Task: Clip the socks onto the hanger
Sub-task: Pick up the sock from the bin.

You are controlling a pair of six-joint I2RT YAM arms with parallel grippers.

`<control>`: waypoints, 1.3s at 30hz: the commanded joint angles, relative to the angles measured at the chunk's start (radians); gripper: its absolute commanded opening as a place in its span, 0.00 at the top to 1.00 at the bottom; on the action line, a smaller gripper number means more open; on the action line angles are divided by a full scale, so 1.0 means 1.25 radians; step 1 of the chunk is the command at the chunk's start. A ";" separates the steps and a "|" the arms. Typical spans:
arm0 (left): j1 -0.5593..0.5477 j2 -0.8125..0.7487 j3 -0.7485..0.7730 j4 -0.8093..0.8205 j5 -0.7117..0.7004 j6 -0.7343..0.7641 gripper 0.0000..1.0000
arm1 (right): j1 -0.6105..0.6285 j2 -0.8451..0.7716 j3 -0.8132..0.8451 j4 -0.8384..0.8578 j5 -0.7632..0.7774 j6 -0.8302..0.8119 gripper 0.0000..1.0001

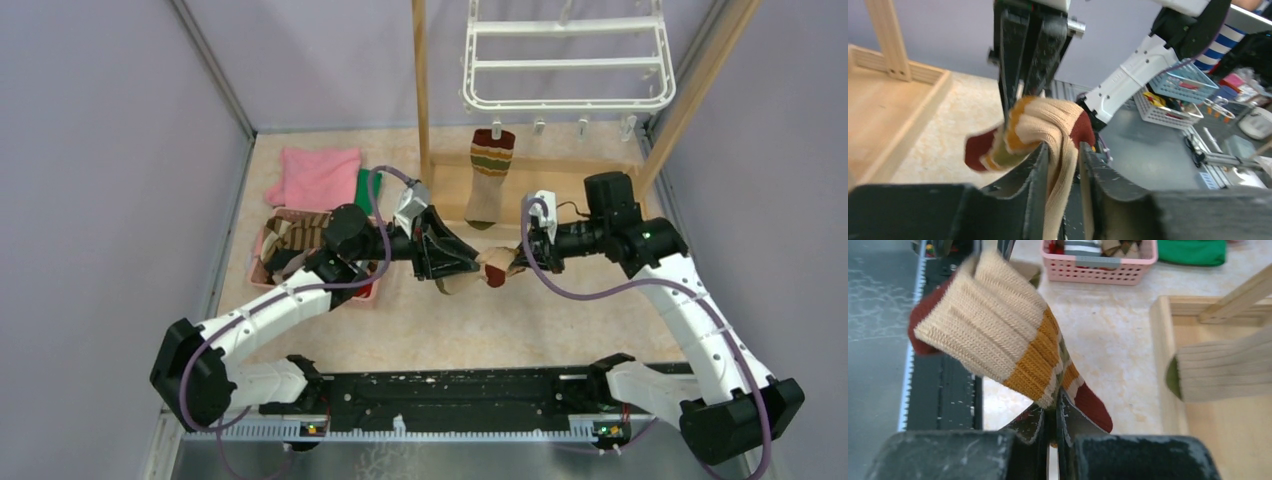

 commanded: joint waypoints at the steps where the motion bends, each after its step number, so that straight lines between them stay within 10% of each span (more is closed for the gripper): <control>1: -0.003 0.033 -0.025 0.052 0.113 -0.009 0.61 | 0.006 -0.027 0.135 -0.185 0.161 -0.210 1.00; 11: -0.004 0.011 -0.063 0.057 0.058 0.043 0.16 | 0.007 -0.002 0.305 -0.544 0.288 -0.746 1.00; 30: -0.084 0.237 -0.225 0.766 -0.055 -0.479 0.12 | 0.008 -0.432 -0.185 0.055 0.030 -0.890 1.00; 39: -0.119 0.335 -0.143 0.717 -0.107 -0.528 0.12 | 0.012 -0.430 -0.231 0.038 0.012 -0.993 1.00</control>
